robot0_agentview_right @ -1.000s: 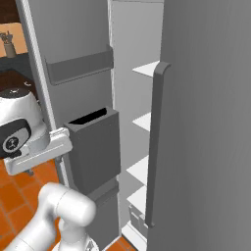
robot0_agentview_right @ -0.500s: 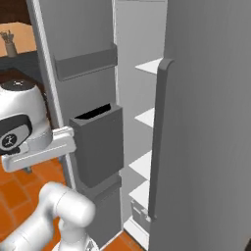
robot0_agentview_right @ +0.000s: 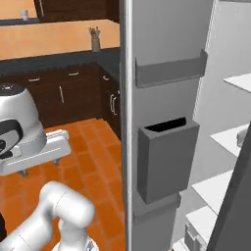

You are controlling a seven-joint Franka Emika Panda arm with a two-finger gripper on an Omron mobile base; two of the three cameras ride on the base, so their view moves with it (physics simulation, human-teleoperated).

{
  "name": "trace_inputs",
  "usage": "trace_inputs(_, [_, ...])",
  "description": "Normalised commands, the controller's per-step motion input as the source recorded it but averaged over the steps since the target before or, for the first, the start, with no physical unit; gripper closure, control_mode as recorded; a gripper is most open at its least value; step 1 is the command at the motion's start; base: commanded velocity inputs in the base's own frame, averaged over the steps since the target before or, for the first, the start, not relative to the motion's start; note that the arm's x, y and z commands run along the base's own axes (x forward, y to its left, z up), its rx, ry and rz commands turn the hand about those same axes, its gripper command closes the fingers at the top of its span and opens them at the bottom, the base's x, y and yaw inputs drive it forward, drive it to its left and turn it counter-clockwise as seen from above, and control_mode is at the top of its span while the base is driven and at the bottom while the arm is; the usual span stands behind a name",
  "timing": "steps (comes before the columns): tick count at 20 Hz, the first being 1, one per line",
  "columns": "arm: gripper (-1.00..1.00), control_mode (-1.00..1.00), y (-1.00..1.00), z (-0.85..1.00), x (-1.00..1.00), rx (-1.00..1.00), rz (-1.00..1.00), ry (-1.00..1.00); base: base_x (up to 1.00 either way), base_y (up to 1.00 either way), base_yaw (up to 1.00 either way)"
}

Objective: Take the meat container that has the fish and place it on the second highest rack of the freezer. Then take the vegetable container that has the tomato and squash and place it on the highest rack of the freezer.

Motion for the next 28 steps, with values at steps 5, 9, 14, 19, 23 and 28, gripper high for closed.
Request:
trace_inputs(5, [-1.0,1.0,0.0,0.0,0.0,0.0,0.0,0.0,0.12,0.27,0.89])
trace_inputs(9, [-1.0,1.0,0.0,0.0,0.0,0.0,0.0,0.0,1.0,0.0,0.29])
trace_inputs(14, [-1.0,1.0,0.0,0.0,0.0,0.0,0.0,0.0,1.0,0.0,0.17])
trace_inputs(19, [-1.0,1.0,0.0,0.0,0.0,0.0,0.0,0.0,1.0,0.0,0.13])
trace_inputs(23, [-1.0,1.0,0.0,0.0,0.0,0.0,0.0,0.0,1.0,-0.32,0.09])
trace_inputs(28, [-1.0,1.0,0.0,0.0,0.0,0.0,0.0,0.0,0.92,-0.23,-0.4])
